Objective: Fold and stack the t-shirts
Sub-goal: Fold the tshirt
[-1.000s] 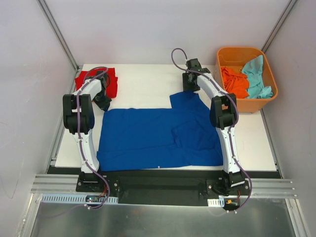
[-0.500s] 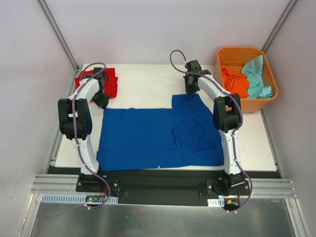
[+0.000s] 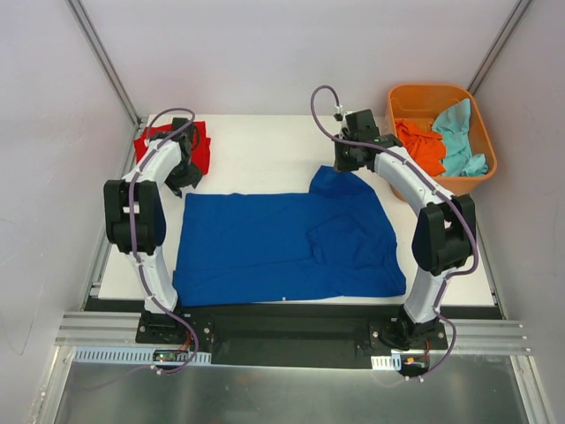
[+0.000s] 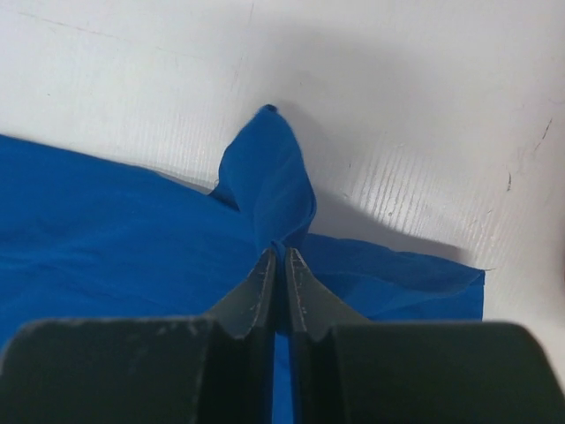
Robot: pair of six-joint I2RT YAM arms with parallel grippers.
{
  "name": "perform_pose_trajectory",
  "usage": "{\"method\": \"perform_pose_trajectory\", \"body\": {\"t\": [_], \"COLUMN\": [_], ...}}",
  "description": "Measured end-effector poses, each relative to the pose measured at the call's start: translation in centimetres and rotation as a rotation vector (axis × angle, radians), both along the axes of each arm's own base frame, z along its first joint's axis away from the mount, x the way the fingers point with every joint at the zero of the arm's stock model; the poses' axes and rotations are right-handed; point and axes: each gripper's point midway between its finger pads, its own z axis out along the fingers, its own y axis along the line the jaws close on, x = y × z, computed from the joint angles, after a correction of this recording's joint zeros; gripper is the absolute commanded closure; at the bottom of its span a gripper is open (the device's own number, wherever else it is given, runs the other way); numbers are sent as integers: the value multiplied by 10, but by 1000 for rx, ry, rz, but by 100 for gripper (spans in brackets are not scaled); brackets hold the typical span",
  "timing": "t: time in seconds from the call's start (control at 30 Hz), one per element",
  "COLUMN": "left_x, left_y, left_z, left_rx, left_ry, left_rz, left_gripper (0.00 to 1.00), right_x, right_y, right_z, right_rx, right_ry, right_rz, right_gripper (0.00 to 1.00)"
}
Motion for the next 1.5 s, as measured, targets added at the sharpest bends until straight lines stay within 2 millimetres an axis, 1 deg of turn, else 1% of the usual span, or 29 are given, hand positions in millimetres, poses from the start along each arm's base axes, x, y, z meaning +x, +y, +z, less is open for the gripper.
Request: {"method": "perform_pose_trajectory", "body": {"t": [0.07, 0.13, 0.2, 0.3, 0.37, 0.43, 0.47, 0.5, 0.53, 0.57, 0.7, 0.77, 0.87, 0.97, 1.0, 1.07, 1.17, 1.2, 1.3, 1.33, 1.4, 1.43, 1.5], "left_x": [19, 35, 49, 56, 51, 52, 52, 52, 51, 52, 51, 46, 30, 19, 19, 21, 28, 34, 47, 49, 55, 57, 60], "left_y": [5, 7, 9, 9, 8, 9, 9, 8, 9, 8, 5, 5, 6, 8, 9, 11, 14, 14, 14, 14, 14, 15, 17], "left_z": [-1, -8, -20, -42, -54, -53, -54, -55, -55, -56, -58, -57, -56, -51, -47, -36, -17, -10, 3, 6, 12, 15, 18], "left_rx": [4, 2, -3, -10, -12, -11, -11, -12, -11, -16, -26, -29, -27, -14, -9, -1, 15, 19, 21, 22, 23, 23, 24], "left_ry": [-21, -28, -19, 15, 52, 46, 48, 45, 47, 44, 28, 28, 52, 72, 66, 39, -8, -31, -73, -82, -100, -109, -120], "left_rz": [11, 14, 14, 10, 10, 9, 12, 14, 14, 14, 12, 13, 14, 15, 15, 13, 10, 8, -1, -5, -9, -11, -7], "left_gripper": [47, 47, 46, 45, 44, 57, 66, 76, 95, 100, 100, 100, 100, 100, 100, 100, 100, 100, 100, 100, 100, 100, 100], "right_x": [-1, -2, -3, -5, -5, -7, -7, -8, -9, -9, -10, -11, -13, -13, -11, -2, 11, 20, 39, 45, 57, 63, 68], "right_y": [1, 1, 0, 0, -1, -1, -2, -2, -2, -2, -3, -3, -4, -6, -6, -9, -10, -10, -13, -14, -18, -20, -23], "right_z": [-5, -10, -14, -16, -16, -17, -18, -18, -18, -19, -19, -19, -15, -5, 0, 14, 44, 59, 92, 99, 109, 112, 108], "right_rx": [-2, -9, -15, -20, -22, -25, -26, -27, -28, -29, -31, -32, -34, -44, -48, -61, -68, -65, -61, -59, -59, -61, -66], "right_ry": [13, 28, 38, 48, 51, 57, 61, 63, 66, 68, 72, 74, 72, 53, 41, 0, -72, -112, -193, -212, -241, -250, -248], "right_rz": [3, 5, 7, 10, 10, 10, 10, 11, 11, 11, 10, 10, 13, 19, 19, 12, 9, 6, -4, -6, -11, -12, -3], "right_gripper": [93, 93, 93, 93, 93, 93, 93, 93, 93, 93, 93, 92, 93, 93, 93, 93, 92, 92, 92, 92, 92, 92, 91]}}
